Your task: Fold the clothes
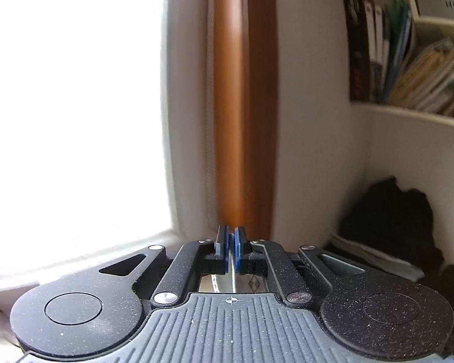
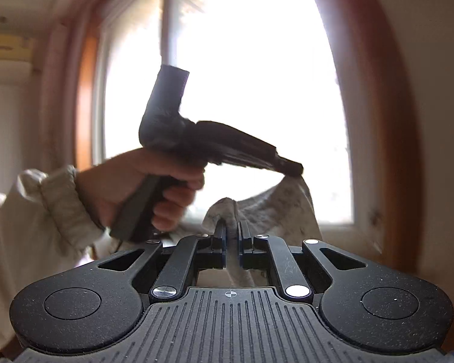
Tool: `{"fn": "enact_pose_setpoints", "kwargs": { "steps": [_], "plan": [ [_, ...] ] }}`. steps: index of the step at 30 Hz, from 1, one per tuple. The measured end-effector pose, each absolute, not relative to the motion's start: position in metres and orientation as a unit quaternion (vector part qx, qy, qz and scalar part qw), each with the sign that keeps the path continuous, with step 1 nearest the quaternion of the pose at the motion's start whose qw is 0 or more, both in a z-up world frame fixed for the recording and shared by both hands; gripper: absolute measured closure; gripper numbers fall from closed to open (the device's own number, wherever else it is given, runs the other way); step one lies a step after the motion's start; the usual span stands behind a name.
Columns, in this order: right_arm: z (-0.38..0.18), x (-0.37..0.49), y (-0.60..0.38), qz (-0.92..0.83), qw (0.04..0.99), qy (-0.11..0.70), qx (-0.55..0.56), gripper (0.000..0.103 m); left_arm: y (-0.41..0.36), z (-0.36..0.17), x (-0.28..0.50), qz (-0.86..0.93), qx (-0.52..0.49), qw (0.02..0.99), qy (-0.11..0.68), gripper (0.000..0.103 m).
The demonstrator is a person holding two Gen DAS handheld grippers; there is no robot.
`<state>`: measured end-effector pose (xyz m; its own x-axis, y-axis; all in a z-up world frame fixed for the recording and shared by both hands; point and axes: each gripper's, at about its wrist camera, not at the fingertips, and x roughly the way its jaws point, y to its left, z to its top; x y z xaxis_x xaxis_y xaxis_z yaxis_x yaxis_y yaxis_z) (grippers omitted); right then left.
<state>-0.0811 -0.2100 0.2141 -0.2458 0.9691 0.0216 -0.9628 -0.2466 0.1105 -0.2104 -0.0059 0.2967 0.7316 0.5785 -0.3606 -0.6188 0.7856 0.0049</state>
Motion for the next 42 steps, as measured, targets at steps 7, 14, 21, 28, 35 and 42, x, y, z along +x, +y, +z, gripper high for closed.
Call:
{"fn": "enact_pose_setpoints", "kwargs": {
  "steps": [7, 14, 21, 28, 35, 42],
  "plan": [
    [0.261, -0.136, -0.17, 0.826, 0.56, 0.022, 0.061, 0.095, -0.007, 0.371, -0.294, 0.389, -0.035, 0.911, 0.135, 0.099],
    [0.253, -0.195, -0.131, 0.852, 0.522, 0.028, 0.034, 0.095, 0.015, 0.34, -0.367, 0.419, -0.074, 0.895, 0.133, 0.099],
    [0.203, -0.267, -0.081, 0.864, 0.498, 0.065, -0.025, 0.095, 0.051, 0.263, -0.445, 0.442, -0.135, 0.873, 0.152, 0.099],
    [0.127, -0.339, -0.023, 0.866, 0.476, 0.123, -0.093, 0.094, 0.089, 0.162, -0.515, 0.471, -0.202, 0.837, 0.193, 0.099],
    [0.085, -0.368, -0.009, 0.862, 0.459, 0.145, -0.158, 0.068, 0.097, 0.09, -0.559, 0.512, -0.243, 0.789, 0.238, 0.075],
    [0.077, -0.288, 0.01, 0.819, 0.519, 0.151, -0.193, 0.065, 0.083, 0.113, -0.54, 0.521, -0.213, 0.794, 0.23, 0.038]
  ]
}}
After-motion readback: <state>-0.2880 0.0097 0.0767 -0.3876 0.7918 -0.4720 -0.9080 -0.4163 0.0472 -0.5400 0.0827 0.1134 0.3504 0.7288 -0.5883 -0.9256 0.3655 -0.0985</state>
